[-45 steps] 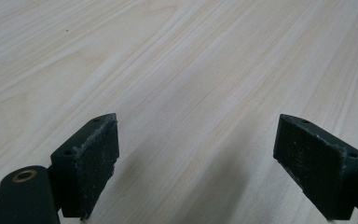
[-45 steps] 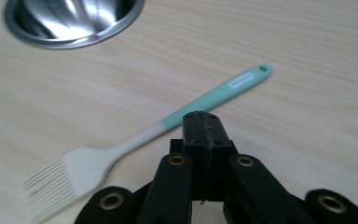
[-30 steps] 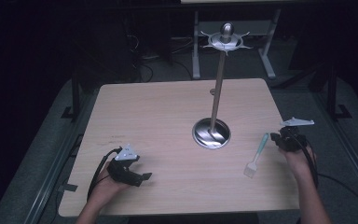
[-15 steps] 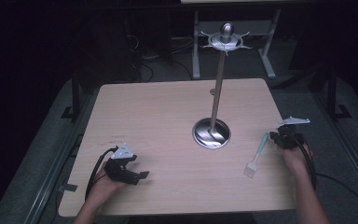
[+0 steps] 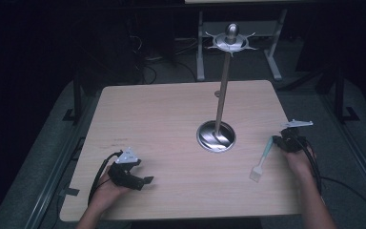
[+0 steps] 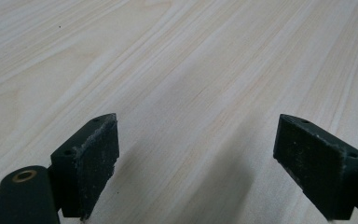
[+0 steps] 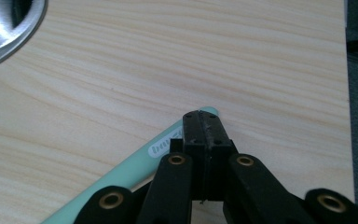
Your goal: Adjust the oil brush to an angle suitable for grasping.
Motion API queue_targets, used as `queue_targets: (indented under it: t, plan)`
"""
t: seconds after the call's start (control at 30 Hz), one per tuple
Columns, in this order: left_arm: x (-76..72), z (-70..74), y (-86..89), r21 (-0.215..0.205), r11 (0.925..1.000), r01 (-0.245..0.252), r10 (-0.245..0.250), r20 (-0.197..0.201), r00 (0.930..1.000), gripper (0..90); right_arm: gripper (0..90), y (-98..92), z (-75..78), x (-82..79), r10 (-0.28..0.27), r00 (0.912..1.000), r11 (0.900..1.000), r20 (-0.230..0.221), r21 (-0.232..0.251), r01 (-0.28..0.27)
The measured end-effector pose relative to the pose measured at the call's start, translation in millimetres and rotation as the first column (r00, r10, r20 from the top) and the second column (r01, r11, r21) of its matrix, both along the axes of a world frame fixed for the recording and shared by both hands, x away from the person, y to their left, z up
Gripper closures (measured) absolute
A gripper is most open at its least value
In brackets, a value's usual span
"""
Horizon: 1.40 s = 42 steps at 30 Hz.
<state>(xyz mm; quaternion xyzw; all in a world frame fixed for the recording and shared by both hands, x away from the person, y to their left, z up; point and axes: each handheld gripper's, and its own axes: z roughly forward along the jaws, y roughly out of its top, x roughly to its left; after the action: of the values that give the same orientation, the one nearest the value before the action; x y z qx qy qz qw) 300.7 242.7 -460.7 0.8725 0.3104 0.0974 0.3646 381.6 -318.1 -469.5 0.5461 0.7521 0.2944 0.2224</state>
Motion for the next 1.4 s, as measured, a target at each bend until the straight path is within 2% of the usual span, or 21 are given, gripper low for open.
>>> queue_targets:
  t: [0.47, 0.73, 0.97, 1.27, 1.4]
  plan:
    - [0.3, -0.7, -1.6, 0.000, 1.0000, 0.003, -0.003, -0.002, 1.0000, 13.7, 90.0, 6.0, -0.1, 1.0, 0.034, 0.9994, 0.999, -0.009, 0.026, -0.034]
    - [-0.2, -0.7, -4.4, 0.006, 0.9999, 0.014, -0.013, -0.007, 0.9999, 13.7, 90.0, 16.3, 0.0, 1.2, 0.073, 0.9972, 0.995, -0.020, 0.064, -0.071]
    - [-0.5, -1.0, -4.0, 0.000, 1.0000, 0.010, -0.010, -0.010, 0.9999, 13.7, 90.0, 26.9, 0.5, 2.0, 0.108, 0.9940, 0.993, -0.022, 0.057, -0.106]
    - [-0.6, -0.7, -3.9, 0.002, 0.9999, 0.012, -0.012, -0.010, 0.9999, 13.7, 90.0, 44.2, 0.7, 1.3, 0.169, 0.9853, 0.984, -0.022, 0.063, -0.168]
    - [-0.3, -1.3, -4.1, 0.002, 0.9999, 0.013, -0.013, -0.011, 0.9999, 13.7, 90.0, 50.9, 1.5, 1.3, 0.197, 0.9799, 0.978, -0.032, 0.082, -0.194]
